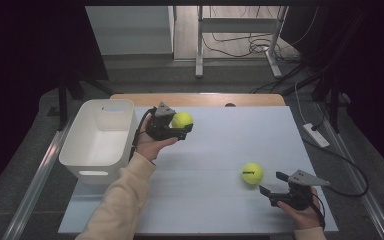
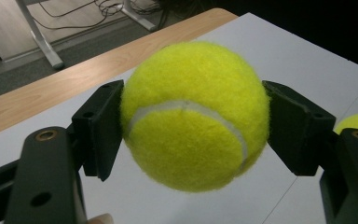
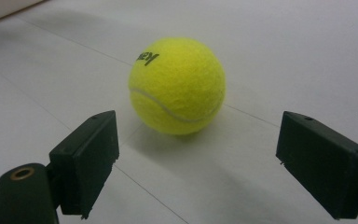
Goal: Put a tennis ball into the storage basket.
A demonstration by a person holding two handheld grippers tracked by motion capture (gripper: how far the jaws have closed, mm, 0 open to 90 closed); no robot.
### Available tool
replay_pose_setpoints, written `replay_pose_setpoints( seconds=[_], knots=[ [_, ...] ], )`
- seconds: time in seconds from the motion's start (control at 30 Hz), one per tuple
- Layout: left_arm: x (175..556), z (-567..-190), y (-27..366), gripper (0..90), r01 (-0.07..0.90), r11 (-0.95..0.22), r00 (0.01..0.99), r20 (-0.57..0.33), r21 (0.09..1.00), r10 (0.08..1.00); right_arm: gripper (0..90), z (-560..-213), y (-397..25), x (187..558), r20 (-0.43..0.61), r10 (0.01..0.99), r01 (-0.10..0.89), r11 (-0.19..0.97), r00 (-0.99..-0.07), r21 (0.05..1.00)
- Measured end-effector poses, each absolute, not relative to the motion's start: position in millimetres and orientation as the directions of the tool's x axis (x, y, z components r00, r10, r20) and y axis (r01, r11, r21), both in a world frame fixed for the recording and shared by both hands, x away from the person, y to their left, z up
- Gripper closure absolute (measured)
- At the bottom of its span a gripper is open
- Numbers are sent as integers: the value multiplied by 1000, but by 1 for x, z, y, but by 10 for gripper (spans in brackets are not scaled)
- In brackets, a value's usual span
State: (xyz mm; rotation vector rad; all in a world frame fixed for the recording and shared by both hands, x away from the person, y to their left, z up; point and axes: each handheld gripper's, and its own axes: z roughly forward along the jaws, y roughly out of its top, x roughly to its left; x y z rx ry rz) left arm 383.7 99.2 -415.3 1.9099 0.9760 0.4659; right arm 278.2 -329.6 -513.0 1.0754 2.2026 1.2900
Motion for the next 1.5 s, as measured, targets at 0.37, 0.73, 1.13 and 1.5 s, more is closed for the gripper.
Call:
replay_pose_setpoints(
  seconds=[0.37, 0.73, 1.13, 1.5],
  knots=[
    [379, -409, 102, 269, 428, -258, 608, -64, 866, 792, 130, -513, -330, 278, 59, 767, 427, 289, -639, 857],
    [373, -399, 109, 269, 407, -237, 600, -63, 882, 797, 131, -513, -330, 278, 61, 768, 426, 286, -637, 858],
    [370, -393, 118, 269, 396, -220, 588, -62, 892, 807, 131, -513, -329, 278, 59, 769, 427, 288, -637, 857],
    [366, -386, 126, 269, 385, -200, 579, -67, 901, 812, 131, -513, -329, 278, 59, 769, 427, 289, -637, 857]
  ],
)
